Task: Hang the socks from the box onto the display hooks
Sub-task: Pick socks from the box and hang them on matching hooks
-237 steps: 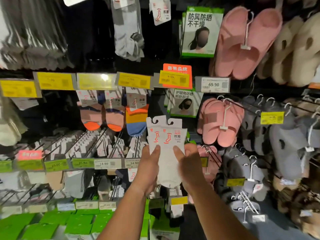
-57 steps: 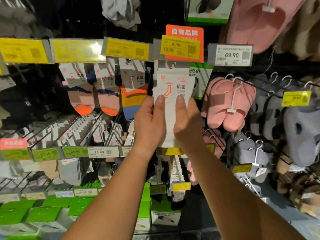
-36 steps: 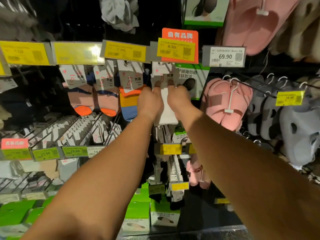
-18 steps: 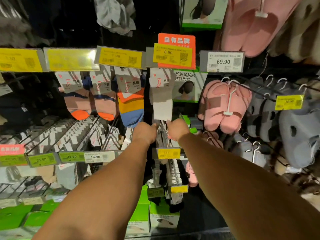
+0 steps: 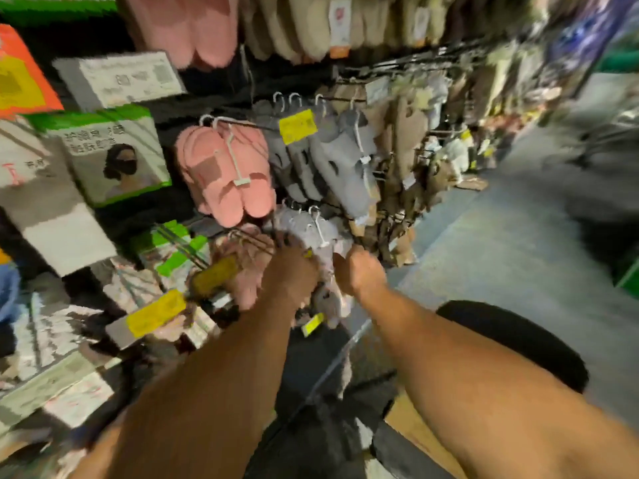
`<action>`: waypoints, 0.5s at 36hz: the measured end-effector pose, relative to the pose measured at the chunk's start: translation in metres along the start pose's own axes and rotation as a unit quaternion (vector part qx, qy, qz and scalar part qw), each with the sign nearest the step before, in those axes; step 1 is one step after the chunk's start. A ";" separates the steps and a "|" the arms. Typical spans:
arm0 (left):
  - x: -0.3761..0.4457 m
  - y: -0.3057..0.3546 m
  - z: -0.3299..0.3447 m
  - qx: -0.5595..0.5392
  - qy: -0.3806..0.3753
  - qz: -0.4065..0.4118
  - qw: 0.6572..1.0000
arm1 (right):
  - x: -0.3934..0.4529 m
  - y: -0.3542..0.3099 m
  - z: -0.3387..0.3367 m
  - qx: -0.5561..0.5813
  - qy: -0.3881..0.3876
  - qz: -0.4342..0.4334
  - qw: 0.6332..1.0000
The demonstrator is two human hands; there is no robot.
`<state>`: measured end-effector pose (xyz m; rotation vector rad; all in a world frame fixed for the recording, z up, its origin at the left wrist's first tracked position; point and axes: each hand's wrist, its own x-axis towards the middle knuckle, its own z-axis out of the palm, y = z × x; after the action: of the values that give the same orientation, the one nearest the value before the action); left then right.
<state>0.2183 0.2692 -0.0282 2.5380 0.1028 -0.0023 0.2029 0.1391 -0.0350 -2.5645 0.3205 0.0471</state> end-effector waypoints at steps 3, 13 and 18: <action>-0.025 0.043 0.063 0.028 -0.103 0.057 0.993 | -0.018 0.085 -0.024 -0.037 -0.006 0.103 0.994; -0.092 0.168 0.210 0.124 -0.239 0.188 0.945 | -0.095 0.285 -0.078 -0.010 0.058 0.272 0.961; -0.129 0.222 0.262 0.110 -0.271 0.192 0.937 | -0.109 0.357 -0.095 0.043 0.089 0.344 0.934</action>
<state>0.1117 -0.0704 -0.1152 2.6342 -0.6426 -0.5823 0.0094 -0.1801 -0.1292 -2.2497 1.2454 0.0557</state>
